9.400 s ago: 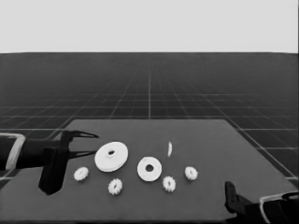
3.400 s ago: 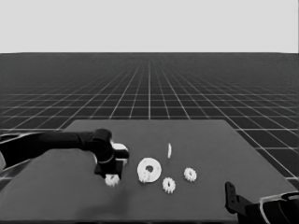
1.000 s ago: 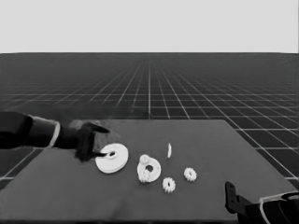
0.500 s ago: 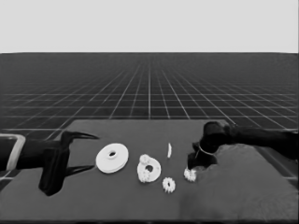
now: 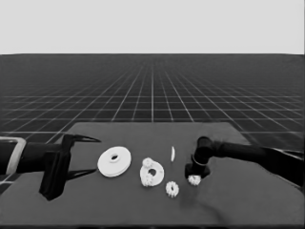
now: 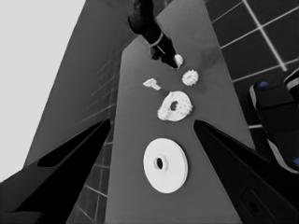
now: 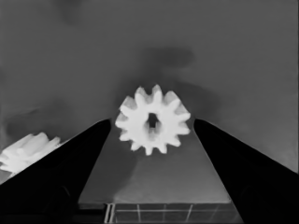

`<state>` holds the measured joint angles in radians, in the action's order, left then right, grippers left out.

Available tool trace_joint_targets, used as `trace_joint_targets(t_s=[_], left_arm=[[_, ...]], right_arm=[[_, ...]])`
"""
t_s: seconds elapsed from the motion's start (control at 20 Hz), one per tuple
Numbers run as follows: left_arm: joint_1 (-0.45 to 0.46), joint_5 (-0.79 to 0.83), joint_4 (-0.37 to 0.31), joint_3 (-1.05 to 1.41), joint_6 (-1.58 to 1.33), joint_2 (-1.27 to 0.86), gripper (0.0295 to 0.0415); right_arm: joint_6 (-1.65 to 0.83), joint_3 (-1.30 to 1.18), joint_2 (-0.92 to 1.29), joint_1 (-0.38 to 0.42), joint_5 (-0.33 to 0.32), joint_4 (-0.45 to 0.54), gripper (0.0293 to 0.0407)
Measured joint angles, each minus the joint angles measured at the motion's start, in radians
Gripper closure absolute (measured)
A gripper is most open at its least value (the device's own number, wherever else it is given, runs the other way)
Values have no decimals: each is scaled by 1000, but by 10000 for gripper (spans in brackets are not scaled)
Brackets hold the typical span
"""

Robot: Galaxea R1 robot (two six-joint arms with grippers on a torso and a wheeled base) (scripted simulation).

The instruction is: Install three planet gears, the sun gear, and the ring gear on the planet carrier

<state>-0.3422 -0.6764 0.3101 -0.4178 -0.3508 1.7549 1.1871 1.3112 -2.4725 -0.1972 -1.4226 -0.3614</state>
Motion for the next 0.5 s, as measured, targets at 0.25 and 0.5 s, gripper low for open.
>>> trace_joint_targets(t_s=[0.25, 0.5], left_arm=[[0, 0, 0, 0, 0, 0, 326], [0, 0, 0, 0, 0, 0, 326]], right_arm=[[-9, 24, -9, -20, 14, -18, 315], [-10, 25, -10, -21, 15, -19, 387]])
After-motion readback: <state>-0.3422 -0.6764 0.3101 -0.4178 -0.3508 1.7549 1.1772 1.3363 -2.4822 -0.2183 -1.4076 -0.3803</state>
